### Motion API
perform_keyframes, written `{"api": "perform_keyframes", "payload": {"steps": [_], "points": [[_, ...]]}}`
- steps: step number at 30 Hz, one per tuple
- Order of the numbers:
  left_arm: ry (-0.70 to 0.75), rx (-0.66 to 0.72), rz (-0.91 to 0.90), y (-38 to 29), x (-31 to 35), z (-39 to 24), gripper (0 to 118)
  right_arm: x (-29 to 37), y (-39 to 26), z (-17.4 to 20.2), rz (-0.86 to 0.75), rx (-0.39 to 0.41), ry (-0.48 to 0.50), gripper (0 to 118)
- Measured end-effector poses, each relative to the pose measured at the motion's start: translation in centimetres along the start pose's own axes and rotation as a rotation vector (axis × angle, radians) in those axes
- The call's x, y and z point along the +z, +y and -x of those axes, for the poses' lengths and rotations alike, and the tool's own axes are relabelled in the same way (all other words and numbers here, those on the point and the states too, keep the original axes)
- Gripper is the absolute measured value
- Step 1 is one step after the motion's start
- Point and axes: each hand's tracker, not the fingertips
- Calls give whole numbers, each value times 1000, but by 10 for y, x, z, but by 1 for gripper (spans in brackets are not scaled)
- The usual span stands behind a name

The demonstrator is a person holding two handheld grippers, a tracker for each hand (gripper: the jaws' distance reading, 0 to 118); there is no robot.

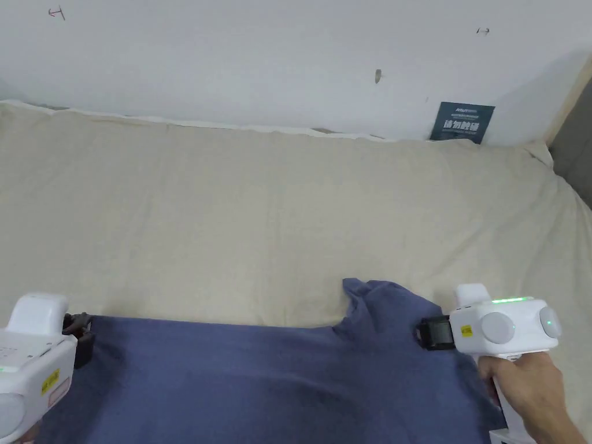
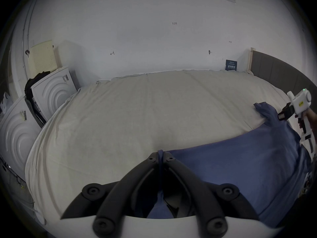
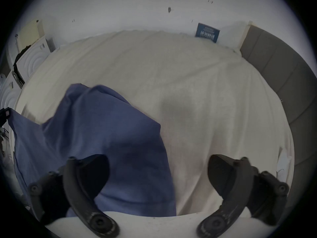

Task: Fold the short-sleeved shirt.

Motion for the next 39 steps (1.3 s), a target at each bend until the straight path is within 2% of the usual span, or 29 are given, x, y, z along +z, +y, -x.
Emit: {"api": "perform_keyframes", "payload": {"steps": [2, 3, 5, 7, 8, 9, 10, 12, 13, 17, 20, 22, 27, 31, 35, 39], "points": [[-13, 20, 9, 2, -2, 3, 3, 0, -9, 3, 8, -8, 22, 99], [-15, 28, 13, 2, -5, 5, 3, 3, -9, 6, -6, -14, 7, 93], [-17, 40, 18, 3, -7, 6, 3, 13, -16, 12, -36, 6, 29, 72], [-15, 54, 20, 4, -7, 5, 3, 23, -20, 21, -74, 81, -20, 11], [-15, 59, 20, 4, -7, 4, 3, 29, -24, 25, -89, 114, -31, 0], [-20, 68, 17, 5, -4, 2, 3, 35, -28, 27, -104, 154, -93, 0], [-24, 79, 12, 7, -1, 1, 3, 42, -30, 26, -124, 145, -65, 0], [-14, 92, -3, 7, 9, 1, 3, 67, -36, 19, -191, 62, 21, 0], [-17, 99, -10, 8, 16, 4, 3, 83, -43, 18, -252, 50, -10, 0], [-19, 172, -78, 15, 56, 14, 3, 159, -73, 16, -424, 58, -31, 0], [-38, 254, -136, 16, 97, 29, 3, 217, -105, 14, -501, 26, -2, 0], [-42, 253, -158, 9, 127, 33, 3, 249, -133, 12, -539, 5, 10, 0], [-27, 185, -173, -32, 192, 26, 3, 301, -206, 17, -545, -22, 33, 0], [-43, 174, -168, -81, 230, 20, 3, 304, -268, 18, -483, -117, 54, 0], [-39, 180, -83, -129, 223, 26, 3, 286, -311, 25, -410, -133, 54, 0], [-37, 175, -13, -160, 201, 24, 3, 258, -325, 33, -348, -115, 22, 0]]}}
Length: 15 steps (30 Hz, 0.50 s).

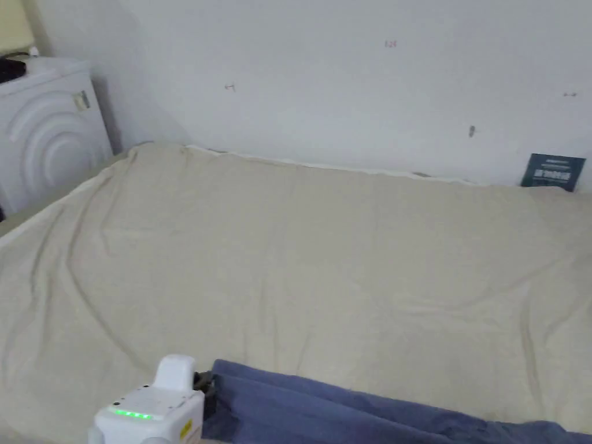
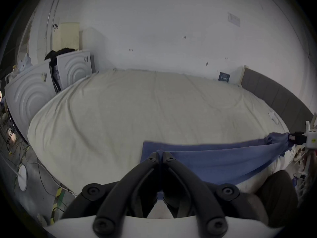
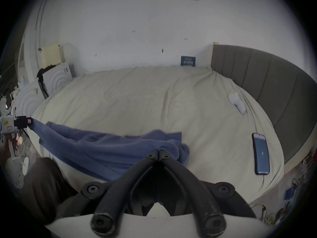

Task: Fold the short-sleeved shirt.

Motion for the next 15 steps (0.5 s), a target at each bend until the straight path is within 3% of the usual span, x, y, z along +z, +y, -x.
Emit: {"api": "perform_keyframes", "payload": {"steps": [2, 3, 4, 6, 7, 8, 9, 11, 13, 15], "points": [[-8, -1, 23, -10, -7, -2, 8, -10, -6, 0, 12, -10, -10, 3], [-3, 0, 26, -13, -10, -2, 32, -12, -8, 0, 18, -14, -13, 26], [-1, 9, 37, -13, -11, 0, 41, -12, -8, 1, 15, -20, -27, 26], [12, 28, 35, -12, -5, 1, 63, -5, -7, 6, -28, -29, -102, 49], [17, 42, 23, -10, -4, 4, 96, 1, -5, 7, -60, -44, -152, 86], [18, 58, -15, -5, 4, 7, 118, 12, -2, 8, -121, -62, -162, 112], [-10, 52, -145, 4, 17, 4, 117, 22, 2, 8, -193, -74, -144, 116], [26, 75, -125, 14, 27, 9, 118, 43, 13, 15, -265, -66, -112, 116], [40, 73, -192, 25, 43, 5, 118, 58, 24, 26, -321, -11, -166, 116], [66, 61, -237, 31, 52, 1, 118, 72, 36, 39, -374, 40, -120, 116]]}}
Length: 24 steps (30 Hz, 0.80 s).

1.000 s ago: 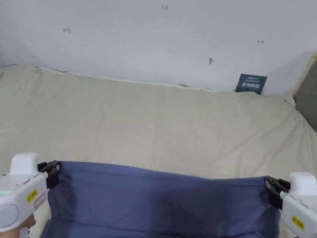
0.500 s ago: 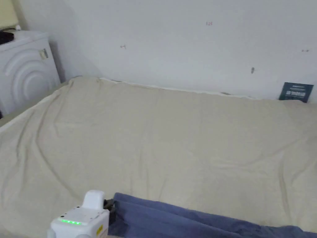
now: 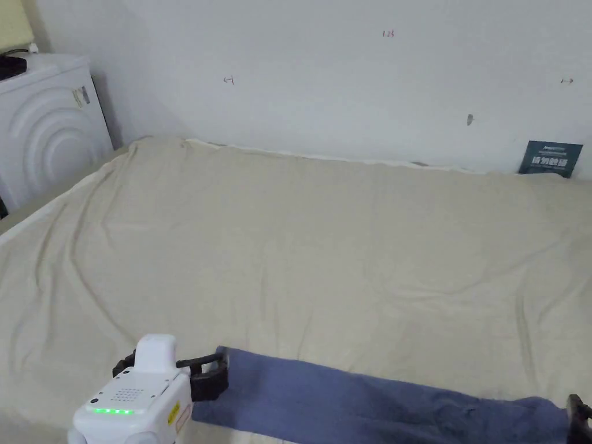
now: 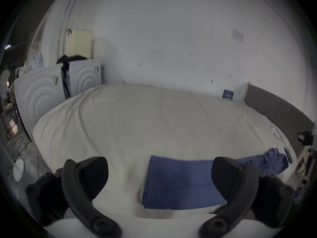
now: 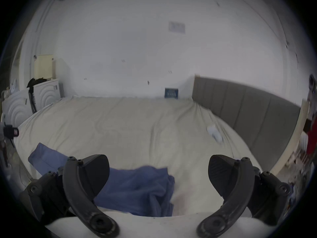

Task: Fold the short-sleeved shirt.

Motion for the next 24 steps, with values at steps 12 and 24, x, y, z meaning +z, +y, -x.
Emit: {"api": "perform_keyframes", "payload": {"steps": [12, 24], "points": [[13, 90, 141, -20, -35, 21, 0, -10, 10, 37, -13, 6, 113, 0], [-6, 41, 395, -71, -120, 9, 118, -21, 8, 40, 38, 10, 119, 0]]}}
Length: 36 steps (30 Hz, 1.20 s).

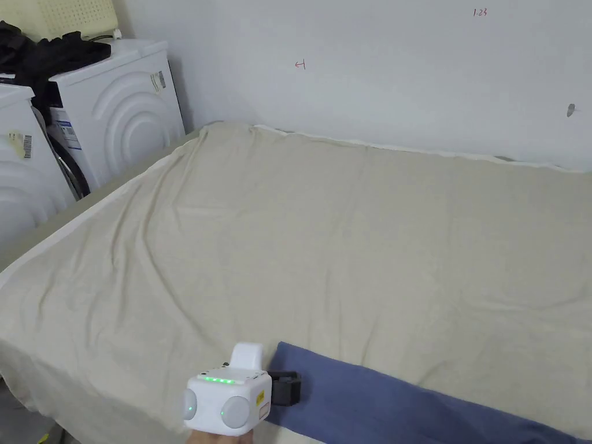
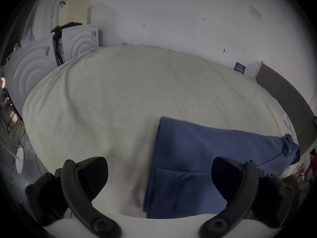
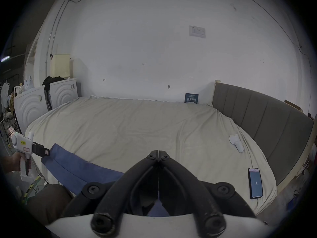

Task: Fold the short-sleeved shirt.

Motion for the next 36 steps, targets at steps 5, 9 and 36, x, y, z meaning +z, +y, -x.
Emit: {"api": "perform_keyframes", "payload": {"steps": [5, 9, 36], "points": [[139, -132, -43, -26, -6, -35, 85, -2, -1, -2, 11, 1, -10, 0], [177, -193, -13, -34, 4, -55, 6, -4, -2, -3, 18, -8, -8, 0], [-144, -446, -252, -9, 118, -154, 6, 13, 9, -12, -15, -55, -23, 0]]}}
